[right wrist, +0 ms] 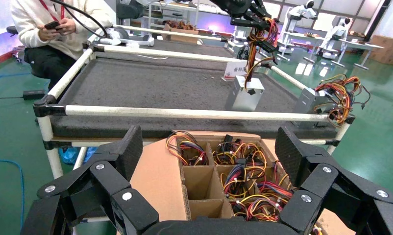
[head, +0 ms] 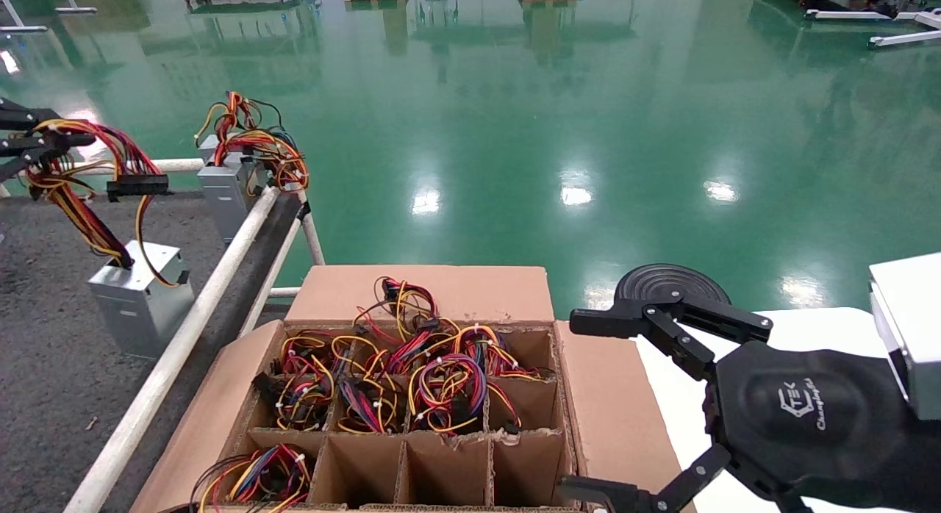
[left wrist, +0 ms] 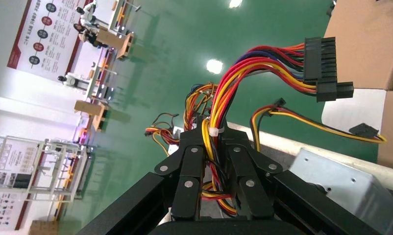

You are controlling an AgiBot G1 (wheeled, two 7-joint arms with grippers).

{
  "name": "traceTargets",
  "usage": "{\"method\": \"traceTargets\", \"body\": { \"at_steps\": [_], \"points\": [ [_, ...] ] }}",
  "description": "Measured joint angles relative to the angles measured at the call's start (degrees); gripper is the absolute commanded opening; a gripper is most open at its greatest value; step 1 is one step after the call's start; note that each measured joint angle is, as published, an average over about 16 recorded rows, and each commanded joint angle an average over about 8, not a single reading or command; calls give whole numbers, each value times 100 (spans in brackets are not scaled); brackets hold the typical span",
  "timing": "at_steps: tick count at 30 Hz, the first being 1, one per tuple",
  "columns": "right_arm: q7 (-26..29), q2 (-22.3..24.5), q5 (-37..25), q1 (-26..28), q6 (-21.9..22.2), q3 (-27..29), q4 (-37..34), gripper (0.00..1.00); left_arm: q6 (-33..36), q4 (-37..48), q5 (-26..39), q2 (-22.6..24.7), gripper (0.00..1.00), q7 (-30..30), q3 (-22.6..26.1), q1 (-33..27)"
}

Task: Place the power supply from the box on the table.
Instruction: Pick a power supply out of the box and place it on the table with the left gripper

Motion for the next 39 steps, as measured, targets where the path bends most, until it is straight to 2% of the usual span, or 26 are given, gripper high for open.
{"method": "traceTargets", "body": {
  "at_steps": [28, 30, 36, 37, 38, 39],
  "points": [
    [0, 0, 0, 0, 0, 0, 0, 100, 75, -145, -123, -440, 0, -274, -4, 346],
    [0, 0, 0, 0, 0, 0, 0, 100, 80, -176, -137, -464, 9, -304, -2, 387],
    [0, 0, 0, 0, 0, 0, 0, 100, 74, -279, -166, -540, 83, -399, 7, 486],
    [0, 0, 0, 0, 0, 0, 0, 100, 69, -297, -169, -553, 93, -415, 9, 499],
    [0, 0, 0, 0, 0, 0, 0, 100, 64, -315, -171, -565, 99, -432, 11, 511],
    [0, 0, 0, 0, 0, 0, 0, 100, 58, -332, -172, -577, 100, -449, 13, 522]
  ]
}}
